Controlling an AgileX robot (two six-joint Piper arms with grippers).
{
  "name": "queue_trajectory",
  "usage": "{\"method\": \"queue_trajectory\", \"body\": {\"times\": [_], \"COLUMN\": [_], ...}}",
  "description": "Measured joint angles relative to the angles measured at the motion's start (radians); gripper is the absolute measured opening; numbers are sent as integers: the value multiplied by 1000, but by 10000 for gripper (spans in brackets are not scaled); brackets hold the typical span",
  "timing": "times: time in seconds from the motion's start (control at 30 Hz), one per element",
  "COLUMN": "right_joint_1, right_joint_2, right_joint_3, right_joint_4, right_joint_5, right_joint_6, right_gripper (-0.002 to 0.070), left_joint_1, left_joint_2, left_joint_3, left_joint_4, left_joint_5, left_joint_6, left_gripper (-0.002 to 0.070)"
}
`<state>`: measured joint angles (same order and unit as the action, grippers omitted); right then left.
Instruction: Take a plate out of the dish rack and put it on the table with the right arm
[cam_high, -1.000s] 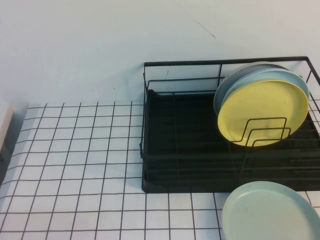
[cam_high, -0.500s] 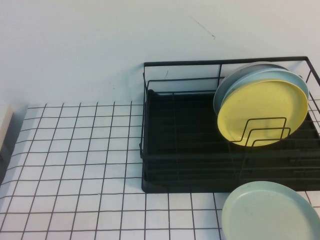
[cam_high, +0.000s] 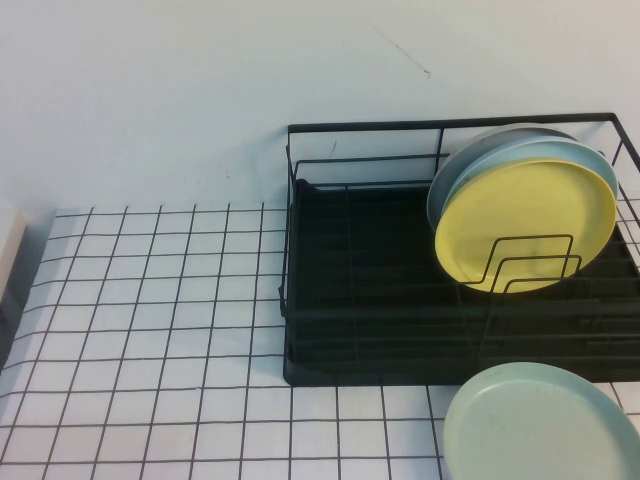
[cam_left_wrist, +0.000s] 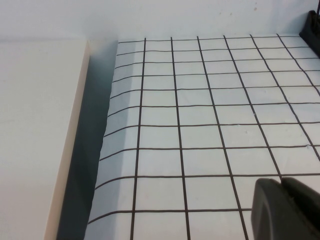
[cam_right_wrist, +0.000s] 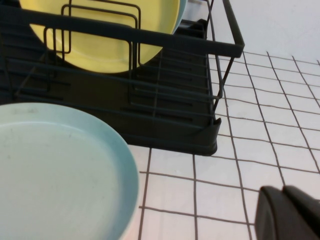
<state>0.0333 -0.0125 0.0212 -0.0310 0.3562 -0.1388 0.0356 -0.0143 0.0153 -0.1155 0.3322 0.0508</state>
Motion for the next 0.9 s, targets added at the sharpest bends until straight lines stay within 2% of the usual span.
{"method": "queue_trajectory", "body": {"times": [0.23,0.4,0.77,0.9], "right_joint_1": [0,0,0,0], "right_joint_2": [0,0,0,0], "right_joint_3": [2,8,8,8], "right_joint_4": [0,-9,-19,-19], "right_joint_5": [-15,-122,-726,-892], "right_joint_6": [0,0,0,0], "right_gripper": [-3,-3,-3,-3], "left_joint_1": [0,0,0,0], "left_joint_2": [0,0,0,0], "left_joint_3": [0,0,0,0], "left_joint_4": [0,0,0,0], "left_joint_5": [0,0,0,0], "left_joint_6": [0,0,0,0], "left_gripper": [-3,-3,-3,-3]}}
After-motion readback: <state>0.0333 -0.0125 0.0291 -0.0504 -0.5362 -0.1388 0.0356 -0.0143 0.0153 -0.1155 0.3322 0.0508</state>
